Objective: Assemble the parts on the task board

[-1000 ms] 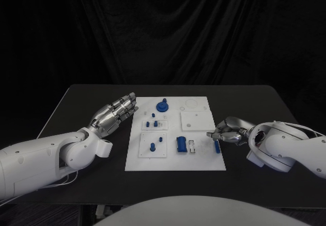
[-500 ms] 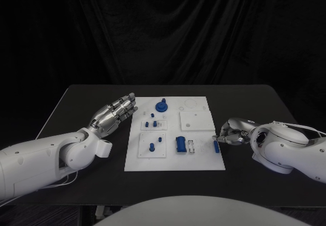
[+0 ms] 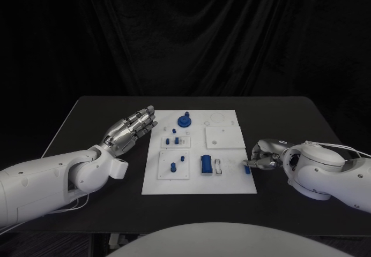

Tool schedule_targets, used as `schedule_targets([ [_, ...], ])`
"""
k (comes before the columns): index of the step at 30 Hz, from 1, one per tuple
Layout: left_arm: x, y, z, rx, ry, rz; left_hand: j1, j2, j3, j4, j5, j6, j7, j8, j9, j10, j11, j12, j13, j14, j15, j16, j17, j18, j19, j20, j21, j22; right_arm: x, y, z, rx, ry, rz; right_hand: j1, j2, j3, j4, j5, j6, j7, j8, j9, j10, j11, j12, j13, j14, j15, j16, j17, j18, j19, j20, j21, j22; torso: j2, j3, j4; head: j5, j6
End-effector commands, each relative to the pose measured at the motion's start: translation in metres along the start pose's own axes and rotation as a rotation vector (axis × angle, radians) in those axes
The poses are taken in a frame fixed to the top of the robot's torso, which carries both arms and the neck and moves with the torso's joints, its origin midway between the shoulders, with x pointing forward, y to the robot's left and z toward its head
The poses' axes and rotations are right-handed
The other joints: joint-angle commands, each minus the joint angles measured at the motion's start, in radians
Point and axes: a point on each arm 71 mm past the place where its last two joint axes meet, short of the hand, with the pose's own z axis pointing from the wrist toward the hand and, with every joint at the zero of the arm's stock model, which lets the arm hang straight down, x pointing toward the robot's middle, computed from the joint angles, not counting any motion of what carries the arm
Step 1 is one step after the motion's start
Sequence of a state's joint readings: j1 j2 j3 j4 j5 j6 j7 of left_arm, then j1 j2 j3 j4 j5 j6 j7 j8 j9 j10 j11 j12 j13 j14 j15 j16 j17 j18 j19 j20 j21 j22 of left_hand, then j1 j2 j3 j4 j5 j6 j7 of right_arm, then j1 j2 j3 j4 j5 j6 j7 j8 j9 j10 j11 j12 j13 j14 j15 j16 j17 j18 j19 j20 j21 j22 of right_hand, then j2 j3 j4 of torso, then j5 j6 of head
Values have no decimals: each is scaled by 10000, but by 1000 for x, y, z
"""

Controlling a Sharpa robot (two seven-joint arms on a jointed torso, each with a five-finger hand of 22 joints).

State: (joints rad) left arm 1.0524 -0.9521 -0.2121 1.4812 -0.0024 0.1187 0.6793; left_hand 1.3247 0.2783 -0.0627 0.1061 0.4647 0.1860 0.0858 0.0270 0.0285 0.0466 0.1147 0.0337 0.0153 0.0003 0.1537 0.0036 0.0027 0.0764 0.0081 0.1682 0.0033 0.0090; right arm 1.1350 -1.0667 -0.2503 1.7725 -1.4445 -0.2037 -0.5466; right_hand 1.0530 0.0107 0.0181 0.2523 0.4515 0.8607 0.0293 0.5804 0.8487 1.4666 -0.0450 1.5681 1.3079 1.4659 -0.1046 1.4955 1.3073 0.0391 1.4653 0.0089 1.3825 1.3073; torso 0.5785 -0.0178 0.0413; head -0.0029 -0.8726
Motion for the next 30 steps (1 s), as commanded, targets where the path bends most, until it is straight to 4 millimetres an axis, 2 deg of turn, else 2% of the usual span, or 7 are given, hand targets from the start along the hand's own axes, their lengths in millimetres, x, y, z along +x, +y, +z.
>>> schedule_targets([
  [1, 2, 0, 0, 157, 129, -146, -122, 13, 53, 14, 37, 14, 30, 64, 13, -10, -63, 32, 15, 5, 39, -13, -17, 122, -28, 71, 11, 10, 3, 0, 1, 179, 144, -340, 45, 77, 1, 82, -66, -104, 33, -220, -157, 1042, 61, 27, 2629, 721, 35, -51, 862, 83, 379, -14, -65, 2000, -1, -2, 9, -23, 0],
  [7, 2, 1, 0, 119, 149, -168, -122, 13, 53, 14, 37, 14, 30, 64, 13, -10, -63, 32, 15, 5, 39, -13, -17, 122, -28, 71, 11, 10, 5, 3, 4, 55, 195, -347, 197, 102, 3, 82, -10, -95, 109, -563, -473, 1042, 128, 27, 2629, 716, 91, -65, 837, 86, 373, 37, -86, 1994, -2, 1, 0, -1, 0],
  [10, 2, 1, 0, 95, 158, -181, -121, 15, 66, 6, 43, 22, 36, 65, 14, -9, -55, 39, 16, 6, 48, -10, -16, 120, -28, 77, 11, 9, 7, 5, 5, -11, 257, -339, 488, 85, 70, -49, 328, -36, 162, -900, -829, 1042, 178, 27, 2629, 710, 135, -83, 806, 98, 353, 83, -138, 1980, -1, 6, -3, -2, 0],
  [18, 2, 2, 0, 46, 173, -204, -121, 15, 66, 6, 43, 22, 36, 65, 14, -9, -55, 39, 16, 6, 48, -10, -16, 120, -28, 77, 11, 9, 11, 10, 8, -176, 352, -346, 1005, 65, 284, -387, 741, 100, 152, -1112, -1114, 1042, 174, 27, 2629, 702, 139, -102, 770, 111, 331, 99, -193, 1965, 2, 6, -1, 3, 0],
  [21, 3, 3, 0, 24, 183, -216, -121, 15, 66, 6, 43, 22, 36, 65, 14, -9, -55, 39, 16, 6, 48, -10, -16, 120, -28, 77, 11, 9, 13, 12, 9, -228, 428, -390, 1071, 64, 322, -436, 754, 113, 150, -1134, -1145, 1042, 171, 27, 2629, 702, 137, -104, 769, 111, 331, 99, -193, 1965, 2, 1, -1, 1, 0],
  [24, 3, 3, 0, -4, 197, -232, -121, 15, 66, 6, 43, 22, 36, 65, 14, -9, -55, 39, 16, 6, 48, -10, -16, 120, -28, 77, 11, 9, 14, 15, 10, -297, 502, -439, 1244, 76, 517, -556, 315, 129, 153, -1212, -1244, 1042, 173, 27, 2629, 702, 135, -106, 766, 115, 323, 95, -215, 1960, -1, -6, 3, -12, 0],
  [30, 3, 6, -1, -49, 208, -276, -119, 17, 81, -2, 47, 10, 44, 63, 11, -12, -38, 41, 16, 5, 53, -12, -17, 117, -28, 81, 10, 8, 19, 20, 15, -316, 745, -601, 1288, 40, 619, -606, 228, 98, 176, -1278, -1312, 1042, 186, 27, 2629, 694, 144, -125, 728, 129, 300, 101, -282, 1939, -2, -2, -5, -3, 0],
])
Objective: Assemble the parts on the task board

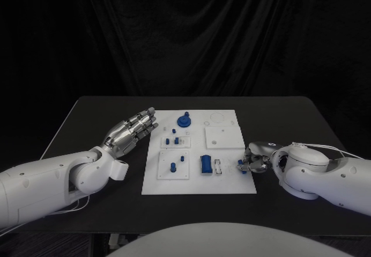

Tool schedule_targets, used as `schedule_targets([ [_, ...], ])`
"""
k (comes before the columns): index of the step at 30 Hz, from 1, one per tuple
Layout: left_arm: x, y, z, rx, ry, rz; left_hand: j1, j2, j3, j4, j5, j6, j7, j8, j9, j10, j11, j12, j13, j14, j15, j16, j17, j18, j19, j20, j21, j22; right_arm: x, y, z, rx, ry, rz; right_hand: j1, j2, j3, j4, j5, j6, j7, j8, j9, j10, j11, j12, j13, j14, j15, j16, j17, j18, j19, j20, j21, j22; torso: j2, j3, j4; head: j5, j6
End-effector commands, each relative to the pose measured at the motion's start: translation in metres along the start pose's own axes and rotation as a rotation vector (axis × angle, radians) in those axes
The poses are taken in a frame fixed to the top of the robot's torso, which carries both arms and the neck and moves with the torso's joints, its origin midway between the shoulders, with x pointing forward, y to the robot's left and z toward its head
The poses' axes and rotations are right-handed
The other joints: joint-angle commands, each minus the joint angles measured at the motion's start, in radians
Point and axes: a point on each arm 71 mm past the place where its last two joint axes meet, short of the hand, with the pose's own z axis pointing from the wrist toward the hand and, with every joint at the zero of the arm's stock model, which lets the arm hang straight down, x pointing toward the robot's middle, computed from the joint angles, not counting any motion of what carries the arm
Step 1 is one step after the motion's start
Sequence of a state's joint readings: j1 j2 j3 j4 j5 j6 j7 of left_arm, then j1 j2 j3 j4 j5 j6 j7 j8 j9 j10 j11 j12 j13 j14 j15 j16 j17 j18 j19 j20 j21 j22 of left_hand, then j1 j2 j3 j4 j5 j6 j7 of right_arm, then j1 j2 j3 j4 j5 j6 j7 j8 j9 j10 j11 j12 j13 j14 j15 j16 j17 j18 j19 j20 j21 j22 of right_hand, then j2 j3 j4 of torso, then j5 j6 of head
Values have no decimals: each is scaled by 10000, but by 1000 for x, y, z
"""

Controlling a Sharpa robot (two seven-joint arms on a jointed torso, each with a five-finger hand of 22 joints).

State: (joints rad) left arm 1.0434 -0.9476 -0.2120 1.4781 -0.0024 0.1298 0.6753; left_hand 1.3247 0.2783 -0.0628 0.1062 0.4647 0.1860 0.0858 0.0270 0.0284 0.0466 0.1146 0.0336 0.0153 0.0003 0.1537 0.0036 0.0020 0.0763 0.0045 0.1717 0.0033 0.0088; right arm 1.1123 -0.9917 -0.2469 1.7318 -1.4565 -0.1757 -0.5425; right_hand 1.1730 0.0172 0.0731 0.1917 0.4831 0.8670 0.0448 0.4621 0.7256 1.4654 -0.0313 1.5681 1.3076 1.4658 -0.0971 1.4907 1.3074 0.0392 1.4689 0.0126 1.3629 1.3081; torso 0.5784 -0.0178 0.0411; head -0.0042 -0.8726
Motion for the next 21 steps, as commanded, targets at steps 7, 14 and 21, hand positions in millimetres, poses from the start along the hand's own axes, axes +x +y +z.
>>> schedule_targets([
  [7, 1, 2, -2, 15, 106, -171, -118, 19, 91, -8, 49, 2, 50, 61, 11, -14, -26, 44, 16, 6, 56, -9, -8, 117, 11, 48, 12, 14, 12, 1, 6, 204, 650, -574, 8, -106, 168, -10, -510, 47, 69, -167, -189, 1054, 96, 27, 2632, 688, 109, -97, 694, 135, 247, 97, -132, 1919, -4, -4, 2, 37, 0],
  [14, 1, 4, -3, -42, 98, -193, -118, 19, 91, -8, 49, 2, 50, 61, 11, -14, -26, 44, 16, 6, 56, -9, -8, 117, 11, 48, 12, 14, 15, 4, 9, 35, 594, -574, 939, -215, 1107, -913, 819, 48, 15, -185, -271, 1054, 43, 27, 2632, 683, 60, -116, 669, 152, 223, 63, -201, 1902, -6, -1, 3, 64, 0],
  [21, 1, 5, -4, -95, 101, -219, -128, 33, 144, -26, 52, 1, 54, 61, 10, -7, 79, 70, 20, 7, 60, -8, -8, 117, 11, 56, 12, 13, 13, 8, 7, -411, 152, 269, 677, -616, 2802, -1804, 1850, 60, 145, 40, -158, 1054, 146, 27, 2632, 719, 141, -24, 848, 111, 297, 121, -35, 1959, -3, 4, 4, 88, 0],
])
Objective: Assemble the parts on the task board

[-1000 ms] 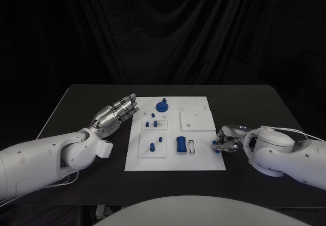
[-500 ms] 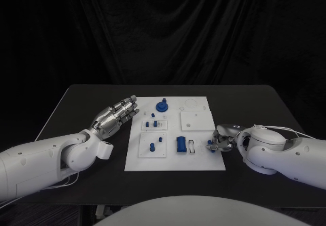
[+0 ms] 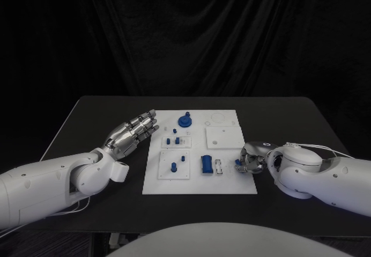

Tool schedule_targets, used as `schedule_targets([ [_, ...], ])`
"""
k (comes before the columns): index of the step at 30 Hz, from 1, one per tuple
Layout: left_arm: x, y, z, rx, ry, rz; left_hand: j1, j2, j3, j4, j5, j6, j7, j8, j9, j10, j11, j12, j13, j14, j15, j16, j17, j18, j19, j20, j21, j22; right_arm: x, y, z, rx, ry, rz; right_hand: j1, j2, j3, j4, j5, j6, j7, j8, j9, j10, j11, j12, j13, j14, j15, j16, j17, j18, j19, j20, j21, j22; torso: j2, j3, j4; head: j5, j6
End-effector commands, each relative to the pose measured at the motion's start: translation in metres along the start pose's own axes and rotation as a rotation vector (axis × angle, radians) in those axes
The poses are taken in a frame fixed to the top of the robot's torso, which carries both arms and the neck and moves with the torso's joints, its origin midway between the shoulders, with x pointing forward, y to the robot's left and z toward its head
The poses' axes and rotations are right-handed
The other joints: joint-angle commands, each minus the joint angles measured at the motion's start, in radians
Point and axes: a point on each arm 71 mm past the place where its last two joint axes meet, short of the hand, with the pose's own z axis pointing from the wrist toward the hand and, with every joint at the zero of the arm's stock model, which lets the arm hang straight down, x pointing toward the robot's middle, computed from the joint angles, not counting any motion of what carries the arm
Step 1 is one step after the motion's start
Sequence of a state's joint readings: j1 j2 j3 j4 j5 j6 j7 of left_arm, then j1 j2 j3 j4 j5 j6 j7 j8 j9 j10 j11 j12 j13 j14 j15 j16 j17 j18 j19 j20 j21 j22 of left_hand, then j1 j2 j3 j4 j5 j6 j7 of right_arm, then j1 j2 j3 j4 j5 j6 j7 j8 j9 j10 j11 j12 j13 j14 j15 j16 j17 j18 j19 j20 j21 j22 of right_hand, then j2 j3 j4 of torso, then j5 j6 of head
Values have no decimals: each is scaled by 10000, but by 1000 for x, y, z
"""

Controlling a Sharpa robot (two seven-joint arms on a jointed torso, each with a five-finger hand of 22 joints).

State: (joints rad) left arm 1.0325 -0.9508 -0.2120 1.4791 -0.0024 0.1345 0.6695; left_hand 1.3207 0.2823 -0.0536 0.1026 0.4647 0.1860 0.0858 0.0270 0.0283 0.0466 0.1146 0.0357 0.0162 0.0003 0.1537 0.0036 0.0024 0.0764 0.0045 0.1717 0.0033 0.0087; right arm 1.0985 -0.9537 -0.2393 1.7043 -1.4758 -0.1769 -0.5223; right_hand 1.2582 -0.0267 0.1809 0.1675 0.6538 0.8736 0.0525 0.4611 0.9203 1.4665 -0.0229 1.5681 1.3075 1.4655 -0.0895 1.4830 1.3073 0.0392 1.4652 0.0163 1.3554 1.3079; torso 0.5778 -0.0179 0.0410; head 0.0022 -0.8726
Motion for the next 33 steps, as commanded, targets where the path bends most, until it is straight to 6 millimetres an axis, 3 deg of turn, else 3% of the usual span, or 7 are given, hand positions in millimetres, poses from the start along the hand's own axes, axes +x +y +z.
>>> schedule_targets([
  [1, 1, 0, 0, 43, 114, -138, -88, -7, 52, 10, 52, 1, 54, 61, 11, -7, 79, 48, 11, 6, 60, -8, -12, 117, 11, 56, 12, 13, 10, -2, -2, -123, 153, 660, -248, -194, 1822, -1593, 146, -21, 76, 52, -2105, 1043, 66, 27, 2633, 728, 71, 66, 870, 103, 347, 89, 74, 1972, 4, 7, 7, 27, 0],
  [5, 1, 1, -1, 33, 91, -133, -88, -7, 52, 10, 52, 1, 54, 61, 11, -7, 79, 48, 11, 6, 60, -8, -12, 117, 11, 56, 12, 13, 11, -2, -5, -182, 265, 1729, -613, -223, 2142, -1636, -102, -70, 102, -30, -2213, 1043, 94, 27, 2633, 756, 98, 135, 991, 80, 390, 114, 186, 2005, 10, 8, 3, 36, 0],
  [18, 1, 2, -1, 8, 72, -125, -88, -7, 52, 10, 52, 1, 54, 61, 11, -7, 79, 48, 11, 6, 60, -8, -12, 117, 11, 56, 12, 13, 4, 8, -17, -506, 795, 5000, -957, -181, 2308, -1581, -199, 1, 85, -40, -2299, 1043, 89, 27, 2633, 766, 99, 166, 1037, 82, 397, 122, 202, 2005, -1, 6, 4, 12, 0],
  [23, 1, 2, -1, 2, 80, -129, -95, -7, 78, -1, 54, 5, 53, 62, 12, -6, 113, 60, 12, 7, 58, -5, -11, 120, 14, 57, 15, 18, 4, 13, -16, -632, 918, 5328, -1113, -167, 2326, -1534, -326, -9, 73, -29, -2313, 1043, 78, 27, 2633, 769, 91, 175, 1045, 80, 404, 118, 219, 2008, 0, -6, 24, 14, 0],
  [28, 1, 2, 0, -6, 83, -129, -95, -7, 78, -1, 54, 5, 53, 62, 12, -6, 113, 60, 12, 7, 58, -5, -11, 120, 14, 57, 15, 18, 4, 16, -13, -664, 1128, 5347, -1221, -139, 2340, -1500, -467, -27, 65, -16, -2322, 1043, 73, 27, 2633, 771, 86, 184, 1057, 77, 410, 113, 241, 2013, 4, -5, -9, 14, 0],
  [33, 1, 2, 0, -11, 90, -132, -97, -7, 85, -3, 55, 6, 54, 62, 12, -5, 115, 64, 13, 8, 59, -4, -10, 120, 15, 59, 15, 19, 4, 19, -9, -716, 1130, 5098, -1426, -96, 2298, -1414, -1058, -33, 34, 35, -2328, 1043, 50, 27, 2633, 751, 71, 151, 976, 89, 387, 104, 198, 1995, 6, -6, 17, -11, 0],
])
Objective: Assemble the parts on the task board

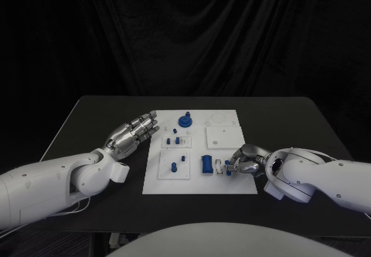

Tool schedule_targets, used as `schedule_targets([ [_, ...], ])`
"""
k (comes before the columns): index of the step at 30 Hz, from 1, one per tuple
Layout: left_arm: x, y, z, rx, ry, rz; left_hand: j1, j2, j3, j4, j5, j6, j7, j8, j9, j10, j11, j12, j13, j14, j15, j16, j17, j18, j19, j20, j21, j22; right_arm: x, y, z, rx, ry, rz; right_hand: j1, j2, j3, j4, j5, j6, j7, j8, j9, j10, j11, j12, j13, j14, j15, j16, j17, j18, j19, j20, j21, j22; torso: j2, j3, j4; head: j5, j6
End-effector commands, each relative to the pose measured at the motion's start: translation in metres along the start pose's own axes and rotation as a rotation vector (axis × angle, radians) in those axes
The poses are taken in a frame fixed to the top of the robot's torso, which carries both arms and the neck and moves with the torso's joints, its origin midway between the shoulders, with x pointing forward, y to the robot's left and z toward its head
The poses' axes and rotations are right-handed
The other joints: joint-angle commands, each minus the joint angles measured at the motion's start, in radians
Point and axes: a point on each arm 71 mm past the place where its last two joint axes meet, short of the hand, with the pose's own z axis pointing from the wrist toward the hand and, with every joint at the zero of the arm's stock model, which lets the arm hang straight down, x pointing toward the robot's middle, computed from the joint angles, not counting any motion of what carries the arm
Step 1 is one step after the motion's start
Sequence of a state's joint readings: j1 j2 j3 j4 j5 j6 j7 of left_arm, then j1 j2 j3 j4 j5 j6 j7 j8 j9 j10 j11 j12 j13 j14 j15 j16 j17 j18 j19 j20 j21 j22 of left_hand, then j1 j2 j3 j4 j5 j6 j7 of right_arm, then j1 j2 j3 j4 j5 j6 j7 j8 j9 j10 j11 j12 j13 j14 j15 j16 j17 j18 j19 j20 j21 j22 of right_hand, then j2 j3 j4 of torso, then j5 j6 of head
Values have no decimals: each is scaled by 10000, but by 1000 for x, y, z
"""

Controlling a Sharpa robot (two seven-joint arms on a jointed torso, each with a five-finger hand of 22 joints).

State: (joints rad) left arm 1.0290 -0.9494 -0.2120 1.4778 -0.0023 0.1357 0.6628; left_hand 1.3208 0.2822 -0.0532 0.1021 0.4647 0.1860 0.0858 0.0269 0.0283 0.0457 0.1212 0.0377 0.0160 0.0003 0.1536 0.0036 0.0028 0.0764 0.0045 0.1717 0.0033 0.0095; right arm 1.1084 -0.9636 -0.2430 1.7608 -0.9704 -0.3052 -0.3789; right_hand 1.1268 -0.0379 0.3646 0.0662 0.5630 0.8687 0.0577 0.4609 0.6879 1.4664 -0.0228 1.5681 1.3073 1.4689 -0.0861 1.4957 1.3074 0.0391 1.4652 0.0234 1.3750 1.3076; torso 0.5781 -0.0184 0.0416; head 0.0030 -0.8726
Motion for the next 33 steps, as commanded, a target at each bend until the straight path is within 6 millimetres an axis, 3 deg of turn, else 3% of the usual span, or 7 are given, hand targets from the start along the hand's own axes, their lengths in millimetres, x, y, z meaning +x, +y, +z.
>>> schedule_targets([
  [1, 1, 0, 0, 81, 91, -108, -98, -6, 80, 2, 55, 6, 54, 62, 12, 4, 49, 44, 15, 8, 60, -4, -14, 120, 15, 59, 15, 10, -1, 2, 2, -92, -12, 59, -133, 18, 452, -391, -196, 15, -19, 40, -7, 1044, 48, 27, 2635, 715, 35, 20, 969, 90, 386, 31, 0, 1997, 3, 3, 2, -13, 0],
  [7, 1, 0, 1, 71, 101, -114, -98, -6, 80, 2, 55, 6, 54, 62, 12, 4, 49, 44, 15, 8, 60, -4, -14, 120, 15, 59, 15, 10, -1, 4, 10, -76, -59, -323, -233, 20, 399, -332, -346, 18, -23, 52, -22, 1044, 44, 27, 2635, 707, 30, 4, 934, 96, 375, 27, -20, 1989, 1, 2, -1, -4, 0],
  [11, 1, 1, 1, 62, 109, -120, -98, -6, 80, 2, 55, 6, 54, 62, 12, 4, 49, 44, 15, 8, 60, -4, -14, 120, 15, 59, 15, 10, -1, 6, 14, -122, -124, -466, -547, 52, 145, -74, -574, 32, -21, 51, -65, 1044, 50, 27, 2635, 700, 37, -9, 907, 100, 360, 28, -42, 1981, 5, 6, -12, 6, 0],
  [29, 1, 1, 2, 33, 129, -129, -101, -1, 90, 2, 54, -4, 54, 60, 10, -1, 51, 43, 13, 7, 62, -5, -15, 121, 15, 62, 15, 9, 2, 9, 23, -67, 11, -718, -767, 147, -64, 178, -897, 97, -46, 85, -105, 1044, 29, 27, 2635, 689, 20, -34, 852, 108, 345, 18, -72, 1970, 8, 1, -8, -9, 0],
  [31, 2, 2, 2, 23, 138, -135, -106, 13, 111, 2, 56, -12, 61, 58, 9, -8, 41, 43, 11, 7, 69, -6, -15, 119, 15, 66, 15, 9, 3, 9, 23, 68, 166, -850, -1101, 131, -346, 490, -1816, 41, -11, 38, -161, 1044, 60, 27, 2635, 668, 43, -82, 754, 131, 303, 31, -178, 1935, 4, -2, -1, -15, 0],
  [33, 2, 2, 2, 11, 149, -141, -106, 13, 111, 2, 56, -12, 61, 58, 9, -8, 41, 43, 11, 7, 69, -6, -15, 119, 15, 66, 15, 9, 4, 8, 23, 155, 269, -929, -1225, 121, -477, 623, -2142, 39, 2, 26, -189, 1044, 71, 27, 2635, 662, 52, -98, 724, 137, 291, 40, -205, 1926, 5, -2, 0, -18, 0],
])
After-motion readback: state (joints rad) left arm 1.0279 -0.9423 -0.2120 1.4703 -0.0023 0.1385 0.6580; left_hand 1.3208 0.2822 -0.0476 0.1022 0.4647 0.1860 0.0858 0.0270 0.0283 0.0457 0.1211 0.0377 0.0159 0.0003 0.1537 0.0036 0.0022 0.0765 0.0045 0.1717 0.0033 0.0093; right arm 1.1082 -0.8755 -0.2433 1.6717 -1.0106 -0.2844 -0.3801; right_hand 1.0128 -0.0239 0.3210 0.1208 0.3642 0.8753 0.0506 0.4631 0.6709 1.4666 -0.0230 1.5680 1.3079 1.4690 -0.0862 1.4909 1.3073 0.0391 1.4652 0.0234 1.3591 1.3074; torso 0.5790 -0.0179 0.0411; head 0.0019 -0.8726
